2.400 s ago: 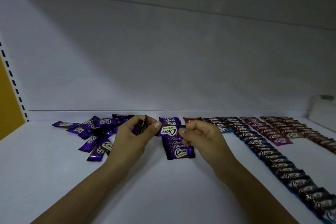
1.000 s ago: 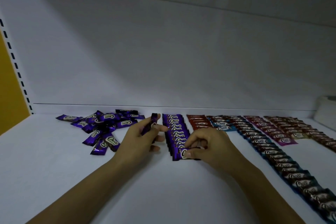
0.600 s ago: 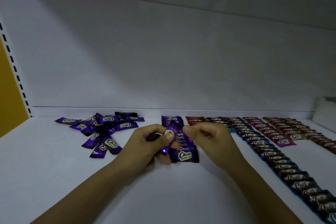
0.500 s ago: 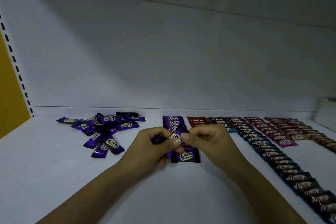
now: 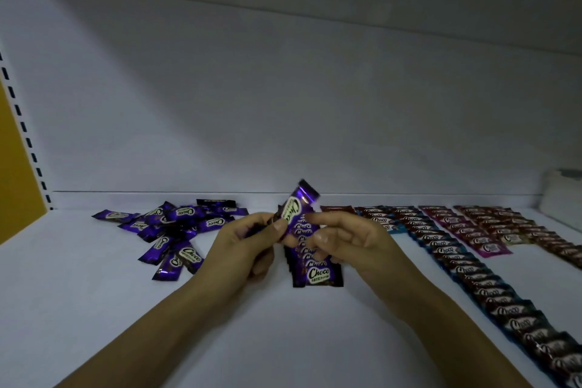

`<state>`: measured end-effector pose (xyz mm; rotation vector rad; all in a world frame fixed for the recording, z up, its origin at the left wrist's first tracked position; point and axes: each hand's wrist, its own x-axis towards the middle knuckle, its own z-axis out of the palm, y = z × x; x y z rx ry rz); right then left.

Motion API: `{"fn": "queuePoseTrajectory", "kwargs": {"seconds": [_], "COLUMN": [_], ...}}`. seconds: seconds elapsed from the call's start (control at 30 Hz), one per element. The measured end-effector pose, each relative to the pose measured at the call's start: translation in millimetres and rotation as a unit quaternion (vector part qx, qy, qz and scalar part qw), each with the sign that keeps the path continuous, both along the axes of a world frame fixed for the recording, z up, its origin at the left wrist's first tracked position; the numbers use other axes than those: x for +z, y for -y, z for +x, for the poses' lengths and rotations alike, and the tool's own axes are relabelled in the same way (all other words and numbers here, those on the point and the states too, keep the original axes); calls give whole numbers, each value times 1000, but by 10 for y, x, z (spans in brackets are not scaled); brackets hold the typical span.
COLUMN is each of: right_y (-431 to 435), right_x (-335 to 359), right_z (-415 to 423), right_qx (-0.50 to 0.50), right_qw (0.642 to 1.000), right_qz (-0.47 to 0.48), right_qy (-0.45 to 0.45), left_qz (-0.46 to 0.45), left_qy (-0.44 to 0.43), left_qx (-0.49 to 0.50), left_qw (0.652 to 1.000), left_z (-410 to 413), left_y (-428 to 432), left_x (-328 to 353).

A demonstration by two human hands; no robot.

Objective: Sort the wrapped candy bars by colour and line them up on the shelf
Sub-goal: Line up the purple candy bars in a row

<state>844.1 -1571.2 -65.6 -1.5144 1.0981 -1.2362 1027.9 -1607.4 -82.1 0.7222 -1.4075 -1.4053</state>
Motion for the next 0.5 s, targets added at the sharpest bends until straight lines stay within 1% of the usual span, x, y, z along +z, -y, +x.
{"fn": "queuePoseTrajectory", "kwargs": {"seconds": [0.03, 0.07, 0.1, 0.17, 0.27, 0.3, 0.37, 0.43, 0.5], "right_y": [0, -4, -8, -5, 22, 30, 47, 43, 31], "right_x": [-15, -28, -41, -43, -21, -11, -9, -20, -41], "right_z": [16, 41, 61, 90, 40, -2, -89, -163, -207], "right_qx": [5, 8, 10, -4, -60, -74, -82, -73, -49], "right_qw": [1000, 999, 999, 998, 997, 997, 995, 986, 976], "right_qz": [-17, -33, -49, -65, -24, -19, -26, -25, -6], "right_qy": [-7, -8, 0, 17, 45, 30, -56, -145, -210], "left_qz": [22, 23, 6, -37, -55, -50, -32, -14, -20], "left_qy": [0, 11, 29, 57, 71, 79, 99, 111, 110], "left_qx": [-29, -46, -52, -36, 7, 28, 60, 77, 92], "left_qw": [999, 999, 998, 997, 996, 995, 993, 991, 989], "left_z": [-4, -19, -47, -108, -121, -102, -44, 6, 32], "left_y": [-10, -32, -60, -103, -86, -58, 21, 89, 116], "left_x": [11, 15, 8, -21, -56, -59, -80, -86, -95]}}
